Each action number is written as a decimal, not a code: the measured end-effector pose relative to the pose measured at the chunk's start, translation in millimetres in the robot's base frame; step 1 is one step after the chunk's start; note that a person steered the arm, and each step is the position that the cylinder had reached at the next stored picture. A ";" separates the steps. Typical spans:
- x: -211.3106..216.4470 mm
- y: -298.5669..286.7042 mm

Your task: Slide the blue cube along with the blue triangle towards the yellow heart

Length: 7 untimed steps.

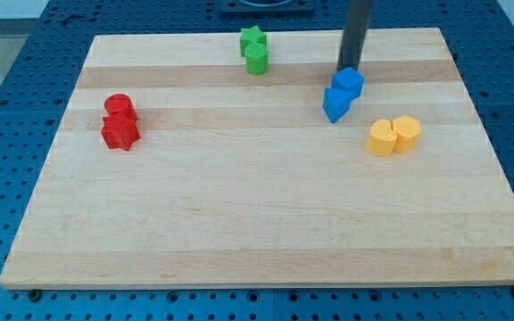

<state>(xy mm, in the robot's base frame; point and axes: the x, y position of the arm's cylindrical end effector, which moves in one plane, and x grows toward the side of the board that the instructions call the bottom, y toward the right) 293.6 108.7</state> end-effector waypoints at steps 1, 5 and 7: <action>3.4 -4.8; -0.6 1.4; 17.8 -18.0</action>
<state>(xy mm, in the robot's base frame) 311.4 90.6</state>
